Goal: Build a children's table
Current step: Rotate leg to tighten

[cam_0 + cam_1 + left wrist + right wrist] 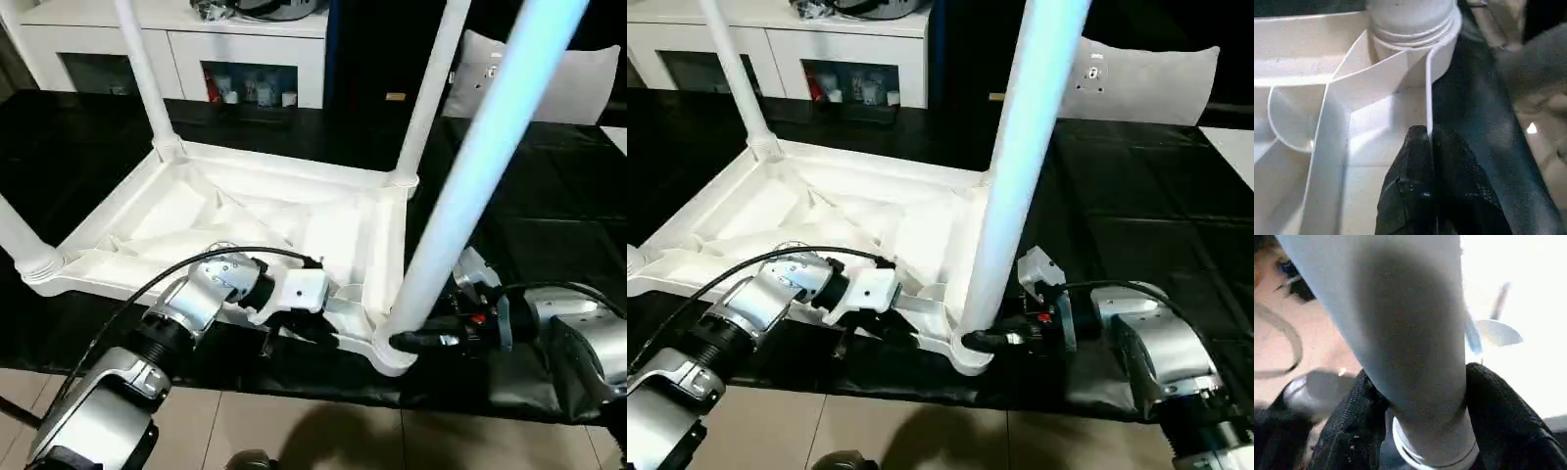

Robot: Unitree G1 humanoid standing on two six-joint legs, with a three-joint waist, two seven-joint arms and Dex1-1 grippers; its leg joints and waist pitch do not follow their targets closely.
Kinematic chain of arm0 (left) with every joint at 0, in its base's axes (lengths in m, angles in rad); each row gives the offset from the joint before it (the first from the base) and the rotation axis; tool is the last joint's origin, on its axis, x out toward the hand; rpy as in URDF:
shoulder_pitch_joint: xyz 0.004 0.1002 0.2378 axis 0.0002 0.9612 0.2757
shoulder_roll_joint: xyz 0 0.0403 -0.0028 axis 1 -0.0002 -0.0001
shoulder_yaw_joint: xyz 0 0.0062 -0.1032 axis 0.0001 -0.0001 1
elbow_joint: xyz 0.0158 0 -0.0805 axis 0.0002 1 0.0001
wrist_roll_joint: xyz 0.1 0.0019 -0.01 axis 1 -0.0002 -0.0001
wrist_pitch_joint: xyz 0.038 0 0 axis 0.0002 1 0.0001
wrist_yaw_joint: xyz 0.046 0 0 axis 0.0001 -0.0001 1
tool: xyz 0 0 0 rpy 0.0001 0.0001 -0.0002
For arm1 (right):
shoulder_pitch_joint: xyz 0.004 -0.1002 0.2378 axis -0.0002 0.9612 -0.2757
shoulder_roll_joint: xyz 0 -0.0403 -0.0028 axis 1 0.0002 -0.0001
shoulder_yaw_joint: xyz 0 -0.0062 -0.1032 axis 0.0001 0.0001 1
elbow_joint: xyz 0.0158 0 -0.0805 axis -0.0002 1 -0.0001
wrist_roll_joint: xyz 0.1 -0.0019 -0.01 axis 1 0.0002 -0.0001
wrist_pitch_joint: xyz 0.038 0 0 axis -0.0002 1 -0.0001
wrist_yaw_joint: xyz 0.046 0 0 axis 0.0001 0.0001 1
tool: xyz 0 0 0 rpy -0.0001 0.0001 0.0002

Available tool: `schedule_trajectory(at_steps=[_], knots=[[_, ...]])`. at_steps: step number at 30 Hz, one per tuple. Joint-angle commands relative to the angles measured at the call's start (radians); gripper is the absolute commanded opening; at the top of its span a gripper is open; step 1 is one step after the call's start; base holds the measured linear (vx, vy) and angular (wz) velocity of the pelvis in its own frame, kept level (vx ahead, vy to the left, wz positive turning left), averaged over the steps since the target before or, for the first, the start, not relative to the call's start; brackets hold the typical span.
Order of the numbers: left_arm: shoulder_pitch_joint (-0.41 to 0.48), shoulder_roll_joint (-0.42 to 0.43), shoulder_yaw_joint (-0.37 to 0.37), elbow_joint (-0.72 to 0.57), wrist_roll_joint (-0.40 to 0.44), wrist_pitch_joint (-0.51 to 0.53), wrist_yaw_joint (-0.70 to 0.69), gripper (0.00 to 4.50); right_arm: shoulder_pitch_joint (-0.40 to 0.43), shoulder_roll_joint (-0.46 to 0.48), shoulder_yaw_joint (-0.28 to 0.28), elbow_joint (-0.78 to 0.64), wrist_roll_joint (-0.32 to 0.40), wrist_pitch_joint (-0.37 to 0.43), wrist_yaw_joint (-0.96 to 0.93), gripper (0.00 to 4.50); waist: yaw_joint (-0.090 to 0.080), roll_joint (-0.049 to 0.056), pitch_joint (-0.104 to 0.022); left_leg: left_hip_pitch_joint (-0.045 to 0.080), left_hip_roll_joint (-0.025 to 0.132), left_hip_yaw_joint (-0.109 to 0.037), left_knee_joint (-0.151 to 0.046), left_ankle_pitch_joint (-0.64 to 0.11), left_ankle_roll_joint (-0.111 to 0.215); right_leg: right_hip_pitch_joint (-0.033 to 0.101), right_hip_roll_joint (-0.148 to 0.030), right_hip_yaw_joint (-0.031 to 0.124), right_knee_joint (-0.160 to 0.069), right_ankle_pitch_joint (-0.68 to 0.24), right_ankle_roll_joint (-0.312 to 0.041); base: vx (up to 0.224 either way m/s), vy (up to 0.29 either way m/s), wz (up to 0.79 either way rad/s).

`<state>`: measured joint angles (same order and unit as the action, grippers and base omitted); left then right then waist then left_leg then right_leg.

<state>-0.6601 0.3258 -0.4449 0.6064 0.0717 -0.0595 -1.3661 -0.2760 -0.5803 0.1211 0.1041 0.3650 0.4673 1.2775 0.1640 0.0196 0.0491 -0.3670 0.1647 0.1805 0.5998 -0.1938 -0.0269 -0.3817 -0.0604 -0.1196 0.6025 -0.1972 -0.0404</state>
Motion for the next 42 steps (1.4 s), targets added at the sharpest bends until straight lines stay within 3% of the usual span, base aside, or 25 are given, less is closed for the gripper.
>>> schedule_trajectory(at_steps=[1, 3, 4, 6, 7, 9, 10, 11, 13, 14, 17, 21, 27, 30, 38, 39, 42], knots=[[-0.013, -0.054, 0.006, -0.010, 0.013, 0.115, 0.109, 0.00, -0.020, 0.076, -0.002, -0.032, 0.020, 0.042, -0.128, 2.07, -0.010, -0.021, -0.058, 0.016, 0.083, -0.033, -0.067, -0.140, 0.055, 0.044, -0.125, 0.071, -0.097, -0.353, -0.102, 0.000, 0.000, 0.00], [-0.018, -0.083, 0.018, -0.007, 0.025, 0.183, 0.180, 0.00, -0.044, 0.135, -0.024, -0.004, -0.010, 0.058, -0.257, 2.06, -0.021, -0.022, -0.055, 0.018, 0.081, -0.036, -0.072, -0.162, 0.033, 0.042, -0.125, 0.069, -0.106, -0.425, -0.087, 0.000, 0.000, 0.00], [-0.025, -0.131, 0.043, 0.004, 0.025, 0.248, 0.271, 0.00, -0.073, 0.199, -0.048, 0.033, -0.045, 0.080, -0.397, 2.06, -0.035, -0.021, -0.054, 0.018, 0.079, -0.038, -0.072, -0.180, 0.020, 0.041, -0.124, 0.066, -0.108, -0.452, -0.083, 0.000, 0.000, 0.00], [-0.029, -0.157, 0.052, 0.011, 0.029, 0.271, 0.321, 0.00, -0.085, 0.227, -0.058, 0.050, -0.064, 0.089, -0.460, 2.04, -0.047, -0.022, -0.054, 0.014, 0.077, -0.043, -0.073, -0.191, 0.006, 0.046, -0.126, 0.062, -0.110, -0.472, -0.076, 0.000, 0.000, 0.00], [-0.030, -0.173, 0.058, 0.013, 0.031, 0.283, 0.349, 0.00, -0.090, 0.242, -0.063, 0.055, -0.075, 0.093, -0.492, 2.03, -0.059, -0.022, -0.056, 0.013, 0.078, -0.042, -0.073, -0.188, 0.014, 0.047, -0.127, 0.066, -0.112, -0.437, -0.078, 0.000, 0.000, 0.00], [-0.032, -0.208, 0.072, 0.016, 0.034, 0.310, 0.409, 0.00, -0.100, 0.273, -0.072, 0.066, -0.104, 0.094, -0.565, 2.00, -0.065, -0.021, -0.060, 0.013, 0.079, -0.039, -0.071, -0.166, 0.018, 0.045, -0.124, 0.071, -0.104, -0.381, -0.095, 0.000, 0.000, 0.00], [-0.037, -0.274, 0.110, 0.021, 0.023, 0.348, 0.515, 0.00, -0.126, 0.327, -0.108, 0.111, -0.146, 0.094, -0.718, 2.00, -0.068, -0.016, -0.064, 0.010, 0.079, -0.039, -0.069, -0.136, 0.025, 0.047, -0.124, 0.071, -0.098, -0.328, -0.112, 0.000, 0.000, 0.00], [-0.037, -0.274, 0.110, 0.021, 0.023, 0.348, 0.515, 0.00, -0.126, 0.327, -0.108, 0.111, -0.146, 0.094, -0.718, 2.00, -0.074, -0.017, -0.066, 0.007, 0.077, -0.037, -0.066, -0.111, 0.031, 0.047, -0.122, 0.071, -0.094, -0.272, -0.133, 0.000, 0.000, 0.00], [-0.040, -0.311, 0.133, 0.017, 0.011, 0.370, 0.564, 0.00, -0.133, 0.350, -0.117, 0.135, -0.165, 0.041, -0.771, 2.00, -0.072, -0.019, -0.067, 0.005, 0.073, -0.033, -0.063, -0.087, 0.052, 0.050, -0.122, 0.072, -0.091, -0.228, -0.144, 0.000, 0.000, 0.00], [-0.040, -0.321, 0.140, 0.009, 0.017, 0.381, 0.579, 0.00, -0.129, 0.363, -0.122, 0.132, -0.147, 0.013, -0.745, 2.32, -0.070, -0.020, -0.067, 0.003, 0.072, -0.031, -0.062, -0.083, 0.065, 0.053, -0.122, 0.073, -0.091, -0.218, -0.143, 0.000, 0.000, 0.00], [-0.036, -0.305, 0.118, -0.003, 0.033, 0.362, 0.555, 0.00, -0.105, 0.361, -0.120, 0.091, -0.121, 0.011, -0.691, 2.66, -0.067, -0.019, -0.066, 0.004, 0.074, -0.032, -0.064, -0.086, 0.090, 0.053, -0.119, 0.072, -0.092, -0.222, -0.133, 0.000, 0.000, 0.00], [-0.031, -0.273, 0.114, -0.001, 0.046, 0.333, 0.540, 0.00, -0.091, 0.349, -0.141, 0.071, -0.107, 0.020, -0.675, 3.07, -0.068, -0.018, -0.065, 0.004, 0.078, -0.034, -0.066, -0.091, 0.091, 0.053, -0.120, 0.072, -0.091, -0.219, -0.130, 0.000, 0.000, 0.00], [-0.020, -0.196, 0.097, 0.010, 0.059, 0.245, 0.463, 0.00, -0.060, 0.239, -0.120, 0.064, -0.103, -0.024, -0.528, 3.50, -0.065, -0.017, -0.063, 0.006, 0.077, -0.033, -0.066, -0.115, 0.089, 0.053, -0.121, 0.073, -0.096, -0.248, -0.122, 0.000, 0.000, 0.00], [-0.022, -0.146, 0.083, 0.027, 0.056, 0.179, 0.385, 0.00, -0.036, 0.141, -0.091, 0.059, -0.128, -0.088, -0.400, 3.79, -0.058, -0.016, -0.062, 0.008, 0.079, -0.033, -0.066, -0.132, 0.089, 0.051, -0.120, 0.072, -0.098, -0.264, -0.116, 0.000, 0.000, 0.00], [-0.030, -0.068, 0.012, 0.044, 0.067, 0.027, 0.204, 0.00, -0.014, 0.007, -0.065, 0.059, -0.095, -0.153, -0.158, 3.84, -0.040, -0.018, -0.065, 0.009, 0.084, -0.031, -0.063, -0.123, 0.103, 0.052, -0.121, 0.072, -0.089, -0.224, -0.137, 0.000, 0.000, 0.00], [-0.031, -0.060, 0.002, 0.042, 0.066, 0.012, 0.178, 0.00, -0.014, -0.005, -0.060, 0.060, -0.086, -0.156, -0.131, 3.57, -0.038, -0.017, -0.065, 0.008, 0.086, -0.031, -0.063, -0.118, 0.105, 0.051, -0.121, 0.074, -0.087, -0.218, -0.138, 0.000, 0.000, 0.00], [-0.032, -0.035, -0.028, 0.035, 0.065, -0.039, 0.096, 0.00, -0.011, -0.038, -0.030, 0.054, -0.067, -0.151, -0.046, 3.47, -0.022, -0.016, -0.065, 0.010, 0.088, -0.030, -0.062, -0.116, 0.109, 0.048, -0.122, 0.072, -0.087, -0.234, -0.132, 0.000, 0.000, 0.00]])
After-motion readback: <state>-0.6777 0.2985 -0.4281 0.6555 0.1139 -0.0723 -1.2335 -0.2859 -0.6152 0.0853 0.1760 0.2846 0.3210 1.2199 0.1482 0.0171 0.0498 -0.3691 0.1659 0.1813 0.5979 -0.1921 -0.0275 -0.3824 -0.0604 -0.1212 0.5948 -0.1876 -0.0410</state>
